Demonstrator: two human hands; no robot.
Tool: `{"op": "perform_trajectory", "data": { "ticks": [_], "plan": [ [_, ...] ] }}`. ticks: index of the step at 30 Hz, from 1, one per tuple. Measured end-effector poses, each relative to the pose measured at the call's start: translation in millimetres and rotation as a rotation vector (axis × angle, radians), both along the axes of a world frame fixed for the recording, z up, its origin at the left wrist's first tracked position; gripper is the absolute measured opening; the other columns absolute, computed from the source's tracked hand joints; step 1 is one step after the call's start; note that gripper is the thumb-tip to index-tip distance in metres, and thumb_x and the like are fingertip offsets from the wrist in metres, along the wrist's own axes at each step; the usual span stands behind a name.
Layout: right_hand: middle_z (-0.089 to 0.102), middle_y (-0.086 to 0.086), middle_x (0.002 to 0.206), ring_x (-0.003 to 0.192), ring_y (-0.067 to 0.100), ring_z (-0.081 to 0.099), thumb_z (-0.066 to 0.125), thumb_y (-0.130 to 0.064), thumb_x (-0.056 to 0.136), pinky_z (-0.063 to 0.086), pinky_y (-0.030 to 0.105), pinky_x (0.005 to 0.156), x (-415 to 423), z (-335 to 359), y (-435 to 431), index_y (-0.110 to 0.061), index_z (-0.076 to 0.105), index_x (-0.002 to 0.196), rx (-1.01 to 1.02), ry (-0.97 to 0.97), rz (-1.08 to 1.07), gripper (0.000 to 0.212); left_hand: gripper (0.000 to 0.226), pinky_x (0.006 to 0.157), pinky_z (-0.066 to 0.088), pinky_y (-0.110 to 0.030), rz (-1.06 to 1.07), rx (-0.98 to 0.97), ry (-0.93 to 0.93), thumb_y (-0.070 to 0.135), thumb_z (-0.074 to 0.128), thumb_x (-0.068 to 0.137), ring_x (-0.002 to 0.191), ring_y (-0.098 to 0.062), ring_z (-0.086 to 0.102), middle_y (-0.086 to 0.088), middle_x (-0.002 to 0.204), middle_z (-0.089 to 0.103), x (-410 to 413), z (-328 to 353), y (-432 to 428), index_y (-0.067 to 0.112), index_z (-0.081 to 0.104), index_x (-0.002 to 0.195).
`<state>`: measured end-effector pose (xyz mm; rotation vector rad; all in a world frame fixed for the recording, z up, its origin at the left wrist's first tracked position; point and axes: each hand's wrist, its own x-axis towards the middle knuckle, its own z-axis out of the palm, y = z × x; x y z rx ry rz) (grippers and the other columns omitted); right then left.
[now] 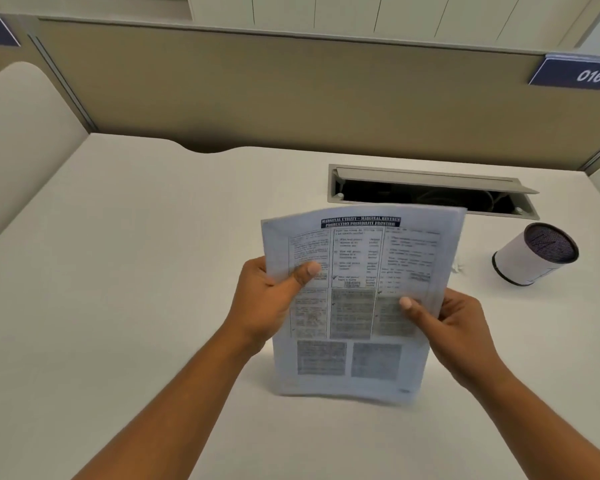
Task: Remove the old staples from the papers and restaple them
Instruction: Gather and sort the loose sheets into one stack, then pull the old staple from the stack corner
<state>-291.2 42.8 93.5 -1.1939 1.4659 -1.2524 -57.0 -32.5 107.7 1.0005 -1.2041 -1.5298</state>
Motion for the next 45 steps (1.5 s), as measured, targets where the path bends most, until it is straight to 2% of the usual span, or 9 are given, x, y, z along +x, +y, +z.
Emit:
{"op": "perform_trajectory", "data": {
  "ticks": [7, 10, 13, 16, 22, 29, 39, 42, 45],
  "plan": [
    [0.078, 0.006, 0.100, 0.093, 0.026, 0.075, 0.066, -0.020, 0.088, 0.060, 0.043, 0.083, -10.8, -51.4, -5.2, -0.008, 0.074, 0.105, 0.324, -0.048, 0.018, 0.023, 0.013, 0.074, 0.061, -0.041, 0.139, 0.168, 0.119, 0.011, 0.064, 0.091, 0.088, -0.030, 0.075, -0.013, 0.097, 0.078, -5.0, -53.3, -24.2, 0.012, 0.076, 0.096],
    [0.078, 0.003, 0.103, 0.094, 0.023, 0.075, 0.067, -0.021, 0.089, 0.059, 0.036, 0.079, -16.5, -64.1, -11.3, -0.012, 0.074, 0.109, 0.404, -0.018, 0.025, 0.022, 0.014, 0.077, 0.061, -0.045, 0.163, 0.220, 0.134, 0.011, 0.064, 0.091, 0.088, -0.032, 0.074, -0.015, 0.098, 0.078, -6.5, -72.0, -29.8, 0.011, 0.076, 0.098],
    [0.074, 0.002, 0.111, 0.087, 0.020, 0.075, 0.069, -0.023, 0.090, 0.059, 0.032, 0.074, -27.8, -72.5, -27.6, -0.015, 0.069, 0.115, 0.433, 0.117, -0.144, 0.027, 0.013, 0.081, 0.059, -0.050, 0.190, 0.259, 0.110, 0.012, 0.065, 0.092, 0.087, -0.034, 0.074, -0.017, 0.098, 0.077, -7.1, -88.0, -35.5, 0.010, 0.076, 0.098],
    [0.068, -0.003, 0.120, 0.092, 0.017, 0.070, 0.071, -0.030, 0.087, 0.055, 0.040, 0.090, -39.4, -71.5, -57.5, -0.018, 0.062, 0.127, 0.396, 0.392, -0.248, 0.042, 0.013, 0.083, 0.058, -0.052, 0.209, 0.284, 0.072, 0.011, 0.065, 0.092, 0.089, -0.036, 0.074, -0.017, 0.097, 0.077, -5.5, -103.4, -39.8, 0.011, 0.077, 0.097],
    [0.064, 0.000, 0.127, 0.087, 0.014, 0.063, 0.070, -0.021, 0.089, 0.045, 0.025, 0.081, -44.6, -63.8, -138.7, -0.016, 0.061, 0.129, 0.282, 0.764, -0.027, 0.041, 0.014, 0.084, 0.059, -0.047, 0.199, 0.318, 0.054, 0.011, 0.064, 0.091, 0.091, -0.032, 0.074, -0.013, 0.098, 0.078, -0.7, -119.0, -43.2, 0.012, 0.076, 0.099],
    [0.057, 0.010, 0.137, 0.121, 0.030, 0.056, 0.076, -0.030, 0.081, 0.044, 0.037, 0.099, -60.1, -83.2, -207.6, -0.019, 0.054, 0.138, 0.357, 1.045, 0.134, 0.062, 0.016, 0.089, 0.057, -0.047, 0.188, 0.312, 0.052, 0.012, 0.063, 0.092, 0.095, -0.030, 0.074, -0.011, 0.100, 0.078, 2.3, -127.4, -45.9, 0.013, 0.076, 0.100],
    [0.068, 0.000, 0.090, 0.084, 0.017, 0.062, 0.082, -0.032, 0.072, 0.050, 0.031, 0.072, -62.9, -70.7, -217.0, -0.019, 0.072, 0.100, 0.236, 1.014, 0.072, 0.033, 0.020, 0.088, 0.058, -0.046, 0.164, 0.272, 0.054, 0.013, 0.061, 0.094, 0.098, -0.031, 0.073, -0.013, 0.103, 0.077, 3.8, -131.4, -45.2, 0.004, 0.074, 0.106],
    [0.069, 0.000, 0.092, 0.087, 0.015, 0.065, 0.083, -0.026, 0.074, 0.054, 0.031, 0.079, -57.2, -54.8, -213.3, -0.017, 0.069, 0.098, 0.114, 0.831, 0.012, 0.030, 0.020, 0.089, 0.058, -0.046, 0.163, 0.271, 0.052, 0.013, 0.061, 0.095, 0.099, -0.029, 0.073, -0.012, 0.104, 0.077, 3.6, -131.0, -44.9, 0.003, 0.073, 0.107],
    [0.074, 0.004, 0.097, 0.095, 0.018, 0.072, 0.084, -0.019, 0.074, 0.057, 0.030, 0.088, -47.0, -38.2, -210.9, -0.014, 0.067, 0.103, 0.083, 0.419, -0.012, 0.034, 0.019, 0.090, 0.057, -0.045, 0.165, 0.270, 0.054, 0.012, 0.061, 0.095, 0.099, -0.028, 0.073, -0.011, 0.104, 0.077, 2.7, -130.4, -44.8, 0.006, 0.074, 0.106]
  ]
}}
